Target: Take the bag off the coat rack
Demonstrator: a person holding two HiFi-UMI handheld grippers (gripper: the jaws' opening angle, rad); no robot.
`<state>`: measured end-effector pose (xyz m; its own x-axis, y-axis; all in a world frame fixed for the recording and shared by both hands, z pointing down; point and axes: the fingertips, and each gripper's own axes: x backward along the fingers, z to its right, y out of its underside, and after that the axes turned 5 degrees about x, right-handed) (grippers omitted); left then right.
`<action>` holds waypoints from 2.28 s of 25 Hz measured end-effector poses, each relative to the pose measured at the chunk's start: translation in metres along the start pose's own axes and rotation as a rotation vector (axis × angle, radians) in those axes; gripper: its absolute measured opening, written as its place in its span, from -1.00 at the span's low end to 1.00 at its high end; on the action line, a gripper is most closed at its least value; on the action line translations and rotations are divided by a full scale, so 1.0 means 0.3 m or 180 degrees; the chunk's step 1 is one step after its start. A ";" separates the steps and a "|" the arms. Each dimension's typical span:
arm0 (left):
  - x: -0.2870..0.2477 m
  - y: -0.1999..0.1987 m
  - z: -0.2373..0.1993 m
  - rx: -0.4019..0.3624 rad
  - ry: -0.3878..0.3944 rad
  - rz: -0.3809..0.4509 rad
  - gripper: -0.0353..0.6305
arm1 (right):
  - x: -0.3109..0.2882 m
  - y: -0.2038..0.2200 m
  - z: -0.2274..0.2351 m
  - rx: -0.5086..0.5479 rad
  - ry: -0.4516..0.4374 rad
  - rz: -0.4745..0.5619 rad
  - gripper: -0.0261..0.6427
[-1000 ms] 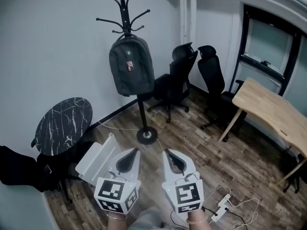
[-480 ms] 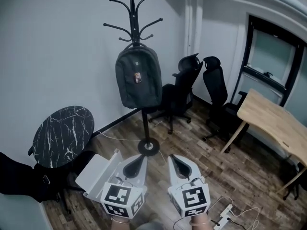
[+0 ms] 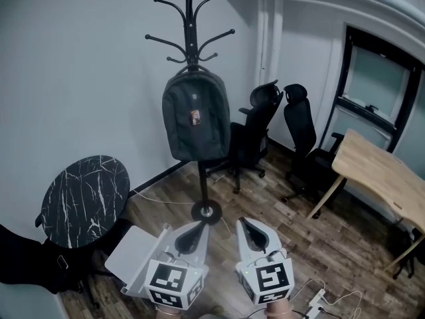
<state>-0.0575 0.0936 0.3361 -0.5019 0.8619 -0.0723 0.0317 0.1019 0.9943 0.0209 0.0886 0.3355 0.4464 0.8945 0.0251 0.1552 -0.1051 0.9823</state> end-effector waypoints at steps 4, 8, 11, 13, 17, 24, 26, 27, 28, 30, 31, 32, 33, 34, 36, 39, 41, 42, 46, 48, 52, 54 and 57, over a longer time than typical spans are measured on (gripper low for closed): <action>-0.017 0.012 -0.053 0.0019 0.0022 -0.0015 -0.86 | -0.045 -0.001 -0.022 0.0014 0.0011 0.0024 -0.91; -0.039 0.021 -0.089 0.0063 0.0042 -0.0032 -0.86 | -0.080 0.008 -0.029 0.0073 0.0027 -0.0031 -0.91; -0.049 0.025 -0.109 0.0094 0.0055 -0.0030 -0.86 | -0.097 0.007 -0.029 0.0087 0.0040 -0.0019 -0.92; -0.057 0.025 -0.119 0.0114 0.0061 -0.0025 -0.86 | -0.109 0.006 -0.025 0.0077 0.0029 -0.0009 -0.91; -0.080 0.024 -0.138 0.0119 0.0047 -0.0026 -0.86 | -0.139 0.004 -0.016 0.0064 0.0021 0.0023 -0.91; -0.151 0.013 -0.174 0.0084 0.0016 -0.0030 -0.87 | -0.208 0.002 0.026 0.0048 0.0044 0.0087 -0.91; -0.175 0.012 -0.185 0.0071 0.0010 -0.0034 -0.86 | -0.229 0.012 0.043 0.0018 0.0050 0.0083 -0.91; -0.188 0.010 -0.191 0.0064 0.0009 -0.0035 -0.87 | -0.241 0.015 0.052 -0.0002 0.0056 0.0082 -0.91; -0.202 0.008 -0.197 0.0060 0.0009 -0.0035 -0.87 | -0.254 0.018 0.062 -0.0024 0.0064 0.0082 -0.91; -0.231 0.003 -0.212 0.0056 0.0004 -0.0035 -0.86 | -0.281 0.024 0.083 -0.0061 0.0077 0.0080 -0.91; -0.247 0.000 -0.219 0.0057 0.0000 -0.0036 -0.86 | -0.296 0.028 0.095 -0.0071 0.0083 0.0076 -0.91; -0.264 -0.003 -0.227 0.0057 -0.0003 -0.0037 -0.87 | -0.310 0.031 0.107 -0.0076 0.0090 0.0072 -0.91; -0.281 -0.006 -0.233 0.0057 -0.0006 -0.0039 -0.87 | -0.325 0.034 0.120 -0.0076 0.0098 0.0064 -0.91; -0.298 -0.009 -0.241 0.0056 -0.0009 -0.0040 -0.86 | -0.340 0.038 0.134 -0.0070 0.0105 0.0055 -0.91; -0.331 -0.017 -0.257 0.0056 -0.0022 -0.0042 -0.86 | -0.373 0.039 0.157 -0.0077 0.0109 0.0060 -0.91; -0.381 -0.030 -0.289 0.0061 -0.0064 -0.0028 -0.86 | -0.425 0.038 0.186 -0.0093 0.0073 0.0097 -0.91; -0.414 -0.039 -0.308 0.0068 -0.0090 -0.0012 -0.86 | -0.456 0.038 0.203 -0.0074 0.0041 0.0116 -0.91; -0.430 -0.043 -0.316 0.0071 -0.0097 -0.0005 -0.87 | -0.470 0.037 0.212 -0.0068 0.0028 0.0125 -0.91; -0.498 -0.062 -0.340 0.0065 -0.0117 0.0019 -0.86 | -0.528 0.038 0.254 -0.0051 -0.0019 0.0142 -0.91; -0.531 -0.069 -0.352 0.0059 -0.0130 0.0027 -0.86 | -0.557 0.041 0.276 -0.0029 -0.0039 0.0142 -0.91; -0.597 -0.089 -0.375 0.0054 -0.0169 0.0054 -0.86 | -0.613 0.046 0.325 0.0001 -0.0072 0.0138 -0.91; -0.630 -0.098 -0.385 0.0053 -0.0187 0.0067 -0.86 | -0.641 0.049 0.351 0.0022 -0.0088 0.0135 -0.91; -0.676 -0.112 -0.399 0.0056 -0.0224 0.0078 -0.86 | -0.682 0.051 0.387 0.0035 -0.0120 0.0132 -0.91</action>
<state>-0.0602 -0.1441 0.3267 -0.4387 0.8970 -0.0538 0.0588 0.0885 0.9943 0.0343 -0.1466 0.3239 0.4856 0.8722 0.0586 0.1454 -0.1467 0.9784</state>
